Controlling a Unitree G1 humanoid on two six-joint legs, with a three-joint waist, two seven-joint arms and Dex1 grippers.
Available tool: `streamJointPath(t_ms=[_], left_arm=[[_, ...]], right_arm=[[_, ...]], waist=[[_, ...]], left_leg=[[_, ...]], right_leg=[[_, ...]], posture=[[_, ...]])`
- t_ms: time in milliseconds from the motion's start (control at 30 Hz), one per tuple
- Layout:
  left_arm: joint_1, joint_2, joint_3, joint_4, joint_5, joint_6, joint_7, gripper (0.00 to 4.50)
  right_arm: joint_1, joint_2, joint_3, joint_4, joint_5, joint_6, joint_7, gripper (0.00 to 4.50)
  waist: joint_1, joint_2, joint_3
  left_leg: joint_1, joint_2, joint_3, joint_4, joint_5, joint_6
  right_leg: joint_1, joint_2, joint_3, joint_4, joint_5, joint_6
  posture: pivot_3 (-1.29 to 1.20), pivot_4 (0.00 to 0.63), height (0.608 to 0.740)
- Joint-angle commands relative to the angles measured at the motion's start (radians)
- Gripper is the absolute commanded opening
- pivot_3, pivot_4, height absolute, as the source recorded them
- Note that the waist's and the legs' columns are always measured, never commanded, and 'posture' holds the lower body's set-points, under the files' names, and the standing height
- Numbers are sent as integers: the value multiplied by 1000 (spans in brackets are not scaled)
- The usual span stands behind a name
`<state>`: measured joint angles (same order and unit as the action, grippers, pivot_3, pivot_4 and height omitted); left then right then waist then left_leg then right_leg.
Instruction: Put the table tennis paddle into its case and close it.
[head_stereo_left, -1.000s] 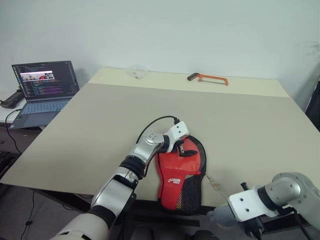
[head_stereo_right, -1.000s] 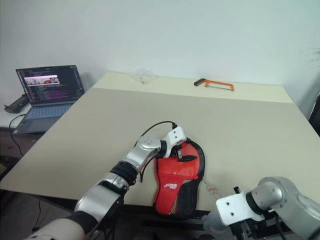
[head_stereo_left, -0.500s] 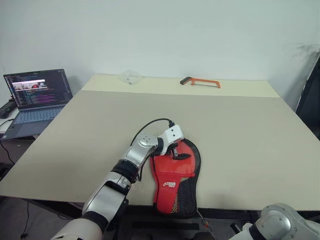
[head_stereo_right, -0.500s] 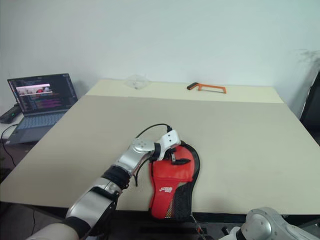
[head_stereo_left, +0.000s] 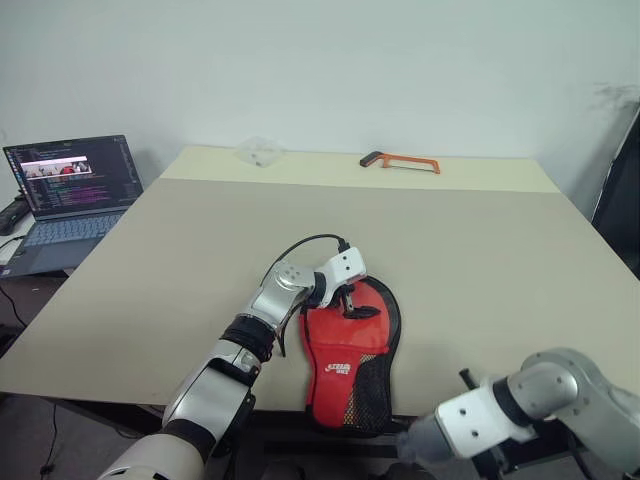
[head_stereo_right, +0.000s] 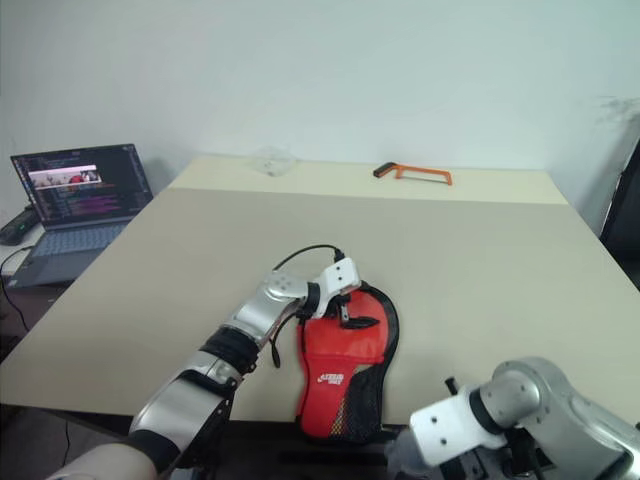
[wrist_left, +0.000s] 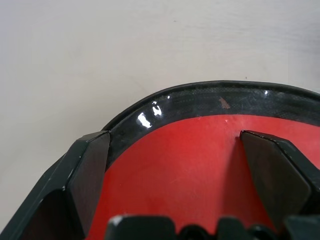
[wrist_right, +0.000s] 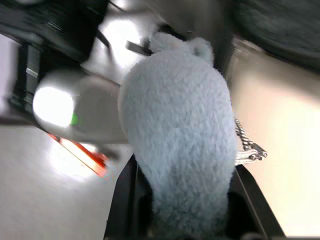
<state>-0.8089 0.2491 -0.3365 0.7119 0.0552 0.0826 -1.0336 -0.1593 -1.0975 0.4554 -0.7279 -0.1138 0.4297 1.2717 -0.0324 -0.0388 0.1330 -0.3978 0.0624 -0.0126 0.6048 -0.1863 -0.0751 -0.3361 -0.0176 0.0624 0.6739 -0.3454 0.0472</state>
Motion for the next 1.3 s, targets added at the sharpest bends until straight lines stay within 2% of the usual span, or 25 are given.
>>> streamJointPath(t_ms=[33,167,333,500,700,967,1133,1300], left_arm=[[47,48,-10,14,14,35,-51,4500],[51,74,18,-42,-19,43,-85,4500],[51,74,29,-56,-27,36,-73,4500],[71,73,38,-97,-38,46,-61,4500],[153,121,58,-286,-102,128,-120,4500],[202,218,98,-467,-198,248,-184,4500],[191,328,182,-519,-284,298,-242,4500],[227,513,310,-635,-417,380,-349,4500]], right_arm=[[-56,-33,-77,-14,6,22,18,673],[-134,-62,-114,5,-5,9,35,673],[-239,-36,-71,151,-113,-90,-10,673],[-260,-9,-31,274,-187,-195,-16,2343],[-217,-20,-63,283,-137,-232,34,4481],[-162,-56,-166,236,23,-134,134,4481],[-118,-122,-392,209,276,-32,214,4481],[-45,-130,-648,310,493,47,267,4481]], waist=[[-1,-1,6],[-1,3,18],[0,4,29],[1,6,35],[2,8,36],[1,9,44],[-1,11,51],[0,10,54]], left_leg=[[-2,0,0,-1,0,0],[-7,0,1,-1,0,0],[-6,0,1,0,0,0],[-12,0,2,0,0,0],[-19,0,1,3,0,0],[-19,0,1,3,0,0],[-20,1,1,3,0,0],[-22,1,1,3,0,0]], right_leg=[[-1,0,0,0,2,3],[-1,1,1,0,4,7],[-2,0,1,1,4,8],[-7,0,1,1,4,8],[-13,1,1,5,6,4],[-13,1,1,6,6,5],[-15,1,0,6,7,4],[-16,1,0,6,7,3]], posture=[[0,150,740],[0,150,740],[0,150,740],[0,150,740],[0,150,740],[0,150,740],[0,150,740],[0,150,740]])
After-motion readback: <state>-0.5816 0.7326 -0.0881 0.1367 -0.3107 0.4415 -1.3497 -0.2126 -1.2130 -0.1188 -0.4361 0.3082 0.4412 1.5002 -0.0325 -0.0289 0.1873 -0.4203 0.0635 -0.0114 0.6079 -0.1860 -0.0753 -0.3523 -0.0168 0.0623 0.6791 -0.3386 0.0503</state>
